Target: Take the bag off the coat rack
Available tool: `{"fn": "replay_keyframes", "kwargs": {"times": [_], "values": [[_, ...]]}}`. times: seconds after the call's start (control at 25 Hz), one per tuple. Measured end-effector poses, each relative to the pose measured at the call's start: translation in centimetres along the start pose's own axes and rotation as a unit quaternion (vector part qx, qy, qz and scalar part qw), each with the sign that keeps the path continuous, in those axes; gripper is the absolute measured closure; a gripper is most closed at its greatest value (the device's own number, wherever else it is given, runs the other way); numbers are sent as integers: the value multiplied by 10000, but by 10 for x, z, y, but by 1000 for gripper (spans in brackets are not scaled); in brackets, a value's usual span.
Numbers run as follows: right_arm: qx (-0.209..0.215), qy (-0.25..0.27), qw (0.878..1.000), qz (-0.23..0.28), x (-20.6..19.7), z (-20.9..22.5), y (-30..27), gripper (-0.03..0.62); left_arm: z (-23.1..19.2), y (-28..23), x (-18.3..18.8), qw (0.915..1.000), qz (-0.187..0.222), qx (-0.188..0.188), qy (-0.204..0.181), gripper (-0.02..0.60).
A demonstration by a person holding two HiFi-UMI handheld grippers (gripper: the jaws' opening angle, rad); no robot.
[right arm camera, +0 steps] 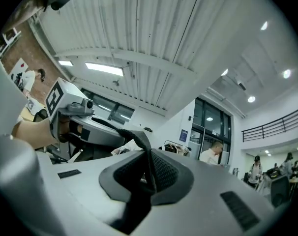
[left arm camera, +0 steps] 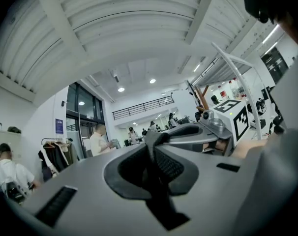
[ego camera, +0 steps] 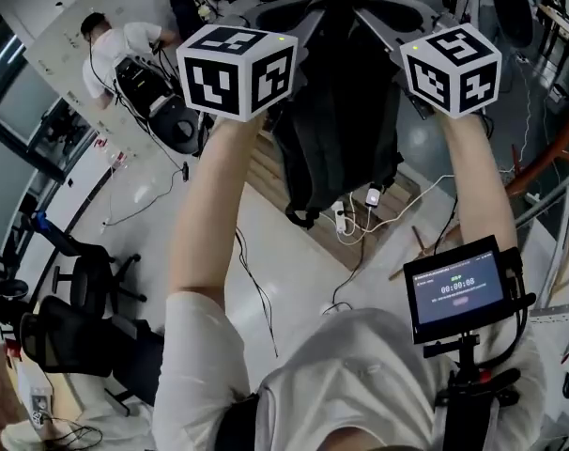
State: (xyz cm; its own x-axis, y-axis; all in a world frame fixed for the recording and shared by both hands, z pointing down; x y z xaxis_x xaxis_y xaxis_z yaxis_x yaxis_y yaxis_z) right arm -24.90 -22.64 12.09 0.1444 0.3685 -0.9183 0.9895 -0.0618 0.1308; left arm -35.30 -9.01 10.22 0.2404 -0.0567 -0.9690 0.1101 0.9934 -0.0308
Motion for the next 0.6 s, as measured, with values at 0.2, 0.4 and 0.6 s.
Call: {"fn": "replay_keyframes", "kwargs": {"times": [0.2,0.4,0.6], "values": [[462,-377,9982,33,-42,-47,-30,554,-12,35,-53,9983,-378,438,114,540],[645,-403,9970,104,-78,-94,-33,554,-2,65,-101,9956,-518,762,156,540],[843,-431,9955,-41,-107,-131,-24,554,16,91,-149,9949,-472,802,398,540]]}}
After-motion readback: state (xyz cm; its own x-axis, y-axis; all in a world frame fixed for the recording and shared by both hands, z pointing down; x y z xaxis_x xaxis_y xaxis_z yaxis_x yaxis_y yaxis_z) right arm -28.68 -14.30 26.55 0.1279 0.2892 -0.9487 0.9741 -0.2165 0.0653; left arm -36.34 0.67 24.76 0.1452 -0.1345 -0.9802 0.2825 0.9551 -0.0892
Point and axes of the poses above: the fingertips, and each gripper's own axes: y backward along the fingers, z to its right, x out of its top, the point moved 9 cm from there along y, backward along the fingers, and after that the axes turned 3 degrees about y, right-handed, at the moved point
